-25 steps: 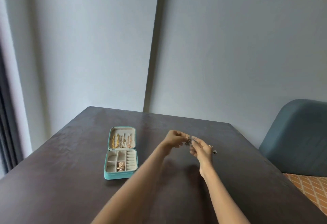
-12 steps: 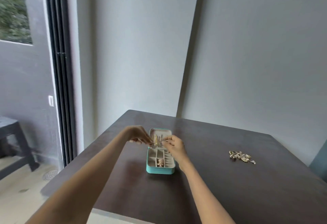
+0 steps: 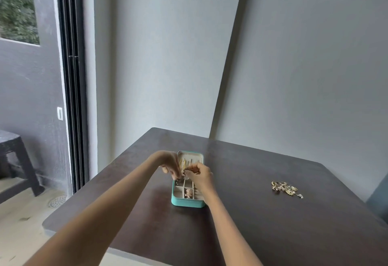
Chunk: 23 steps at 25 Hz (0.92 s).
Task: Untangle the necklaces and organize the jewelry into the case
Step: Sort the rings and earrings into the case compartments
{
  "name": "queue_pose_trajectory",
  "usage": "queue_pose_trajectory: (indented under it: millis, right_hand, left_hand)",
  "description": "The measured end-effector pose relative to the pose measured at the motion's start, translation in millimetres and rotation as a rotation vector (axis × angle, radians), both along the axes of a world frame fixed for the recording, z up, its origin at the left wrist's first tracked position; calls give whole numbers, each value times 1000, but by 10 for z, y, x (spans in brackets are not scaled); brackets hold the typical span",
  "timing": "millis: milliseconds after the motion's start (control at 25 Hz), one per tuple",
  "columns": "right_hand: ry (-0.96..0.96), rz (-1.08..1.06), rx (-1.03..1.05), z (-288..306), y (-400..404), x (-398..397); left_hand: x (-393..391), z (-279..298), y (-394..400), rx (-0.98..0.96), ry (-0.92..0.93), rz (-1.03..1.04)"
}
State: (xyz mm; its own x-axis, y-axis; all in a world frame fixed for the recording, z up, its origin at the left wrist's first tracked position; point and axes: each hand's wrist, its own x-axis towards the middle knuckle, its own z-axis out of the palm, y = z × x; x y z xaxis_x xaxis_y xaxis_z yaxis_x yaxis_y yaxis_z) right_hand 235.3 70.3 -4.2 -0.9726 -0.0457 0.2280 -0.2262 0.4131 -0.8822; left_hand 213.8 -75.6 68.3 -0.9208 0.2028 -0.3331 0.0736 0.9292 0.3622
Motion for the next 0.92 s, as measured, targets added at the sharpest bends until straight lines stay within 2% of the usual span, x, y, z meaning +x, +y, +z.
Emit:
queue_pose_trajectory:
  millis: [440, 680, 920]
  right_hand:
    - [-46, 38, 273, 2, -49, -10]
    - [9, -70, 155, 12, -40, 22]
    - [25, -80, 273, -8, -71, 11]
  left_hand:
    - [15, 50, 29, -83, -10, -49]
    - [-32, -46, -6, -35, 24, -107]
    - [-43, -112, 17, -80, 67, -87]
